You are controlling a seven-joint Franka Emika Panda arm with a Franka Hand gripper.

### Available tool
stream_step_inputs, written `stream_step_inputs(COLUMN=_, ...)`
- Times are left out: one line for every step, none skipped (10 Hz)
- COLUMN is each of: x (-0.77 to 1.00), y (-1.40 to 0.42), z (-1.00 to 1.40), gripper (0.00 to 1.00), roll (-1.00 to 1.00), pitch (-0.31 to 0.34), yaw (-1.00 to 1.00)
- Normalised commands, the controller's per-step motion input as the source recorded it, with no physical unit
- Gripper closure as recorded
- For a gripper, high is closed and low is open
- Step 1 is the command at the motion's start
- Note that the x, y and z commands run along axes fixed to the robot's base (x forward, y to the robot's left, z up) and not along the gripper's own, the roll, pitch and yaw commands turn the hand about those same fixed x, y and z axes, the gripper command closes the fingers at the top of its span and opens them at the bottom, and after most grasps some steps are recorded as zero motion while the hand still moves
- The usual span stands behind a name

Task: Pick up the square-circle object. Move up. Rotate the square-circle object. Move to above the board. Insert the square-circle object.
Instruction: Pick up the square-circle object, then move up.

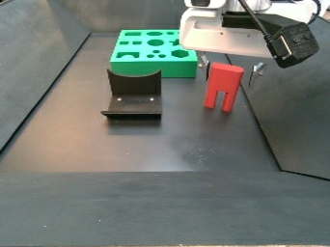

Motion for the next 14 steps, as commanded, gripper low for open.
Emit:
stream_step_inputs(x=0.0, y=0.0, z=0.0, gripper=0.0, roll=0.0, pitch=0.0, yaw=0.0)
stream_step_inputs(x=0.0, y=0.0, z=0.0, gripper=1.0, roll=0.0, pitch=0.0, yaw=0.0)
stream_step_inputs(x=0.0, y=0.0, z=0.0, gripper=1.0, roll=0.0, pitch=0.0, yaw=0.0)
stream_step_inputs(x=0.0, y=0.0, z=0.0, gripper=1.0, roll=0.0, pitch=0.0, yaw=0.0)
stream_step_inputs(x=0.0, y=0.0, z=0.0, gripper=1.0, roll=0.0, pitch=0.0, yaw=0.0)
stream_step_inputs(x=0.0, y=0.0, z=0.0, gripper=1.0, roll=0.0, pitch=0.0, yaw=0.0)
stream_step_inputs(x=0.0, y=0.0, z=0.0, gripper=1.0, roll=0.0, pitch=0.0, yaw=0.0)
stream_step_inputs(x=0.0, y=0.0, z=0.0, gripper=1.0, roll=0.0, pitch=0.0, yaw=0.0)
stream_step_inputs(x=0.0, y=0.0, z=0.0, gripper=1.0, roll=0.0, pitch=0.0, yaw=0.0)
stream_step_inputs(x=0.0, y=0.0, z=0.0, gripper=1.0, roll=0.0, pitch=0.0, yaw=0.0)
stream_step_inputs(x=0.0, y=0.0, z=0.0, gripper=1.0, roll=0.0, pitch=0.0, yaw=0.0)
stream_step_inputs(x=0.0, y=0.0, z=0.0, gripper=1.0, roll=0.0, pitch=0.0, yaw=0.0)
stream_step_inputs(x=0.0, y=0.0, z=0.83, gripper=1.0, roll=0.0, pitch=0.0, yaw=0.0)
stream_step_inputs(x=0.01, y=0.05, z=0.81, gripper=1.0, roll=0.0, pitch=0.01, yaw=0.02)
